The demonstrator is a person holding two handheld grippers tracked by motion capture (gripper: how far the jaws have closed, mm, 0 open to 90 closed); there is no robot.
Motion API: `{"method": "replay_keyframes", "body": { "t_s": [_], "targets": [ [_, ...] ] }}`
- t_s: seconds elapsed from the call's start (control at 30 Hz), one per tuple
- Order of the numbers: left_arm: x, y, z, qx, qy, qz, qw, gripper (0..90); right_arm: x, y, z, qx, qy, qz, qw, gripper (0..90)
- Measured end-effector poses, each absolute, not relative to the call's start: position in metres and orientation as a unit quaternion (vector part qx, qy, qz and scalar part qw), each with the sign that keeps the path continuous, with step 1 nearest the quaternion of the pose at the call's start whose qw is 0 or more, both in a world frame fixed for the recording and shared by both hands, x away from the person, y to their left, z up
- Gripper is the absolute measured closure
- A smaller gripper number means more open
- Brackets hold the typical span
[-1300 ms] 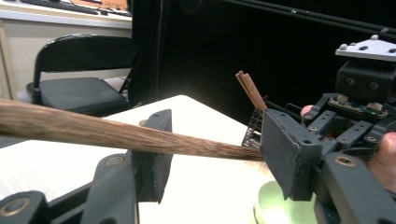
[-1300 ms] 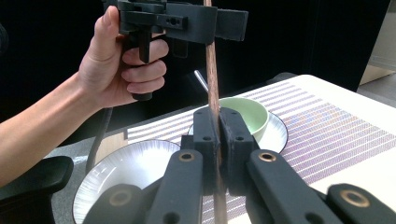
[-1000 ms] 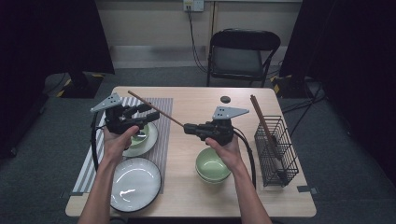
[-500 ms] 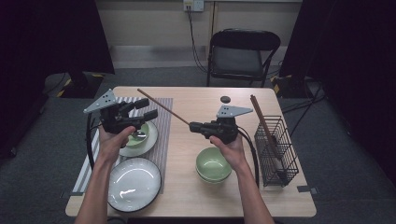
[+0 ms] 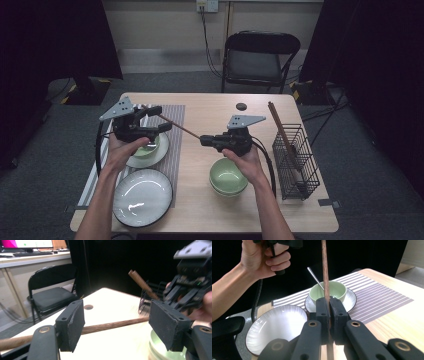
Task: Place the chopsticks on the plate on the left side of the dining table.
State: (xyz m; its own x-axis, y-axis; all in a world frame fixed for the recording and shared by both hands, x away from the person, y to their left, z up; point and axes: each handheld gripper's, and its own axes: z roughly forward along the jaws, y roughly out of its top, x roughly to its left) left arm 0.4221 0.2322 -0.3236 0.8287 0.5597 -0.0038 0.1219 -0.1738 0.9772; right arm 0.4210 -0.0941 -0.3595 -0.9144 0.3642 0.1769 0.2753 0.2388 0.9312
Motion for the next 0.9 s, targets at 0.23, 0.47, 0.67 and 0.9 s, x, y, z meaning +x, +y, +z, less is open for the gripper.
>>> {"method": "replay_keyframes", "body": {
  "t_s": [0.23, 0.47, 0.67, 0.9],
  "targets": [
    [0.426, 0.228, -0.336, 0.764, 0.228, 0.176, 0.578, 29.0, 0.420, -0.092, -0.357, 0.206, 0.792, 0.574, 0.043, 86.8],
    [0.426, 0.230, -0.344, 0.771, 0.226, 0.178, 0.569, 31.4, 0.418, -0.092, -0.349, 0.211, 0.797, 0.565, 0.047, 86.9],
    [0.425, 0.225, -0.350, 0.789, 0.220, 0.188, 0.542, 35.1, 0.417, -0.094, -0.340, 0.212, 0.797, 0.564, 0.051, 86.9],
    [0.427, 0.214, -0.357, 0.809, 0.208, 0.207, 0.509, 38.7, 0.417, -0.097, -0.335, 0.218, 0.798, 0.559, 0.055, 86.9]
  ]
}}
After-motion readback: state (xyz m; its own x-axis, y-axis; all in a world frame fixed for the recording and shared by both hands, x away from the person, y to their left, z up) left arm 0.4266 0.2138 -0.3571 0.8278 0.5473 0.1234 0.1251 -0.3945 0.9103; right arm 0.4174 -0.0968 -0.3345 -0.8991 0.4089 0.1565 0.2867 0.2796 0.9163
